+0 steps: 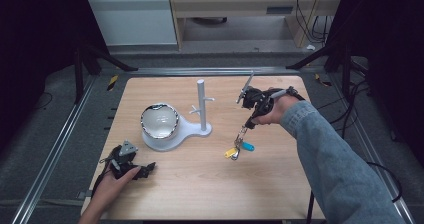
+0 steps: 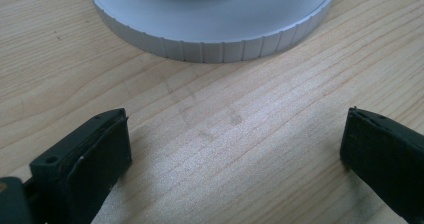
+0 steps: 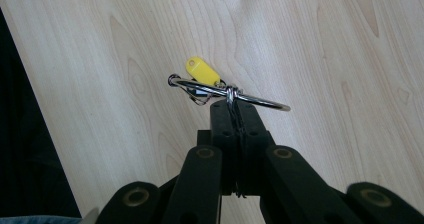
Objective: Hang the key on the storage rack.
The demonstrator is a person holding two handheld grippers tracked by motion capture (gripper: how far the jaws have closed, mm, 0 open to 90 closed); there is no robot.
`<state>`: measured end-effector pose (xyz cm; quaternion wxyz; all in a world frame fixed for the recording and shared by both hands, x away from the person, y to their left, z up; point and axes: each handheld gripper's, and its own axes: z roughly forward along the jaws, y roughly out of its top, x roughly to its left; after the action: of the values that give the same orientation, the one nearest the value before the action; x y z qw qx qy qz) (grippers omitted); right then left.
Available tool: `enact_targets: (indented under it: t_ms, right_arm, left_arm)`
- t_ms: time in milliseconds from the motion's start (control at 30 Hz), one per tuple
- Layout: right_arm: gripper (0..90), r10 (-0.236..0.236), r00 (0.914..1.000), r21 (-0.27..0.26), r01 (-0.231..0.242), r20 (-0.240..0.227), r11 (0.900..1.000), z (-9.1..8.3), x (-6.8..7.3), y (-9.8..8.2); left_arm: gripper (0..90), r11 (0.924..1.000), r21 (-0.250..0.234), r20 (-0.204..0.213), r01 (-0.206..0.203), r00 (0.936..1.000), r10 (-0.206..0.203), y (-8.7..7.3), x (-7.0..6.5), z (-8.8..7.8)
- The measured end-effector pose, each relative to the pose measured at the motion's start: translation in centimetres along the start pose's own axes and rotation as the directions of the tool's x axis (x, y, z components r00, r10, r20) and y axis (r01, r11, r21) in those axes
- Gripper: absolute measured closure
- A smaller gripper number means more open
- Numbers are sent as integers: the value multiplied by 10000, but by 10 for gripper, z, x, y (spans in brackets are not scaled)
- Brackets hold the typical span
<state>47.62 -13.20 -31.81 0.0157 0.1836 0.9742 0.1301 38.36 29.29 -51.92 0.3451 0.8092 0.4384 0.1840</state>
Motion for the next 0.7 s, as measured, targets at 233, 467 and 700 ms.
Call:
enact_targets:
  t_ms: [233,467,700]
  right_arm:
    - [885,-189,9998,168,189,51,9997,-5,1,5]
    - [885,-234,9996,240,231,148,9994,-12,0,10]
    - [885,-282,9992,196,276,299,9994,-24,-1,16]
  left_arm:
    - [0,10000,3,0,-2,10000,2,0,0,0]
    - [0,10000,0,1,0,10000,0,0,0,0]
    - [0,10000,1,1,0,10000,0,0,0,0]
